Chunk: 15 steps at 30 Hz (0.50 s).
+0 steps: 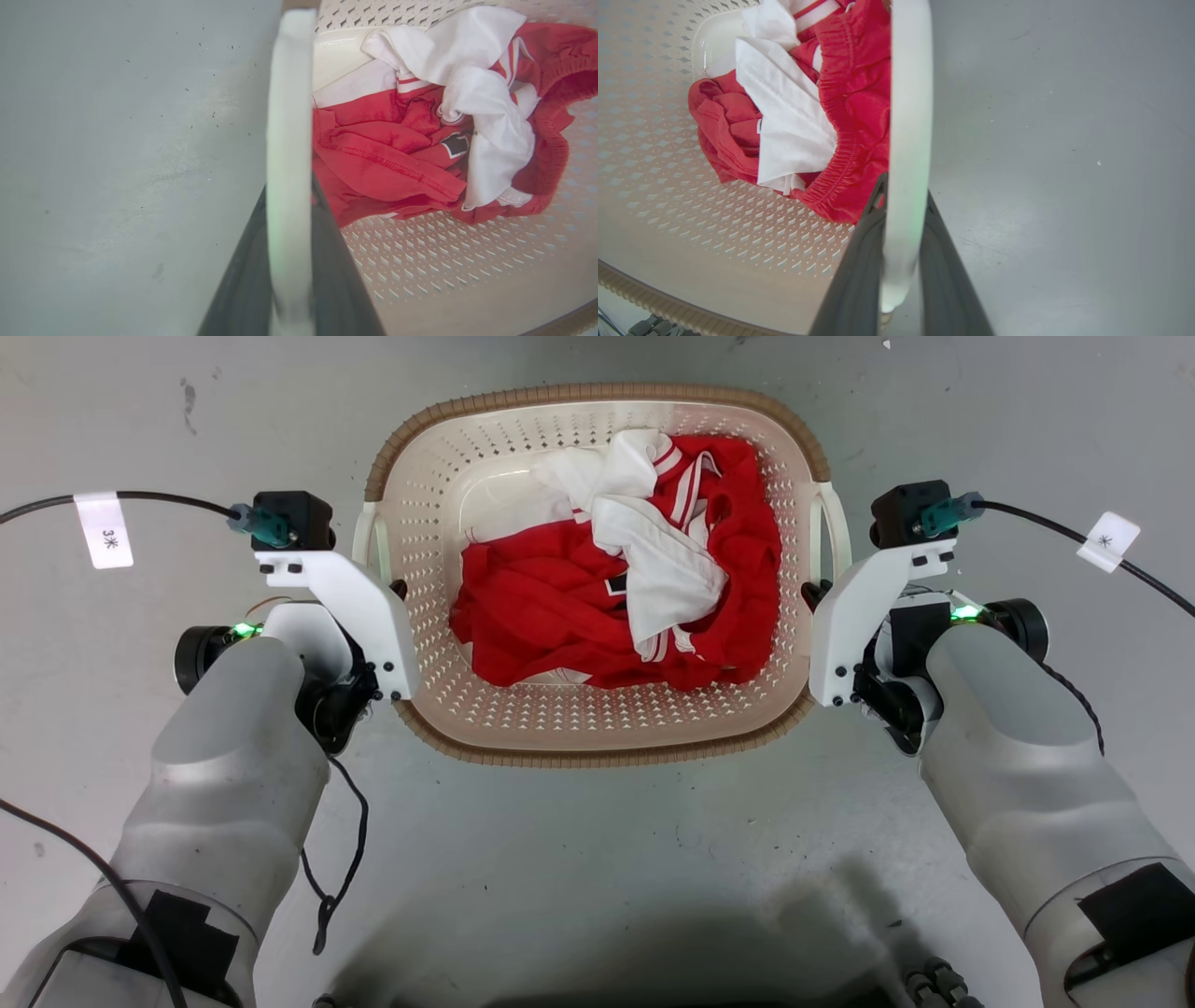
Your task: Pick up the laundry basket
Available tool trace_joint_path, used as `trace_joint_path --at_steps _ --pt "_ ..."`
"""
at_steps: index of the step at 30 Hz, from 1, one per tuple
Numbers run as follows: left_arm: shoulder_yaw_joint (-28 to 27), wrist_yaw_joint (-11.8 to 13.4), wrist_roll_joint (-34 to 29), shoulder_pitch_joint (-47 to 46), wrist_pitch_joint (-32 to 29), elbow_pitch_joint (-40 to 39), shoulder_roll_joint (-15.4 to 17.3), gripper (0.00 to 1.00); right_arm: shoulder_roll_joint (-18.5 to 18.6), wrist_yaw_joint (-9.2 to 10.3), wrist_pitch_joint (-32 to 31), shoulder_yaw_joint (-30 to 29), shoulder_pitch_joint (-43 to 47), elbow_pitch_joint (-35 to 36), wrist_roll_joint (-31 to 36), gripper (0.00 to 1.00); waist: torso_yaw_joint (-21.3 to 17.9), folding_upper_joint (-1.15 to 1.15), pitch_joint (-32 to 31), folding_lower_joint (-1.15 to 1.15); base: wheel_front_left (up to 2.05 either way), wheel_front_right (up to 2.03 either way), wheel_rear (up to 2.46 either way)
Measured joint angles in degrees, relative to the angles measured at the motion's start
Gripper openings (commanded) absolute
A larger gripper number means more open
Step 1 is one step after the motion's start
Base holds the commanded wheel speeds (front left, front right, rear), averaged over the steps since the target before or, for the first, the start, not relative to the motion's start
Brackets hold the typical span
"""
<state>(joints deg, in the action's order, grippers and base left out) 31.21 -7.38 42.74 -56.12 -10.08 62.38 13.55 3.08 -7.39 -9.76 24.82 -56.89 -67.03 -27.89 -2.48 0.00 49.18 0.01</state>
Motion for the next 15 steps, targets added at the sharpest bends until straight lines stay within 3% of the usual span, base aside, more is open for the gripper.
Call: trace_joint_path --at_steps 15 --pt "6.42 0.15 6.43 0.04 -3.59 2.4 0.29 0.0 0.62 0.34 -4.28 7.11 1.2 -0.45 -8.8 0.0 0.22 0.0 -4.86 0.0 0.0 0.0 0.0"
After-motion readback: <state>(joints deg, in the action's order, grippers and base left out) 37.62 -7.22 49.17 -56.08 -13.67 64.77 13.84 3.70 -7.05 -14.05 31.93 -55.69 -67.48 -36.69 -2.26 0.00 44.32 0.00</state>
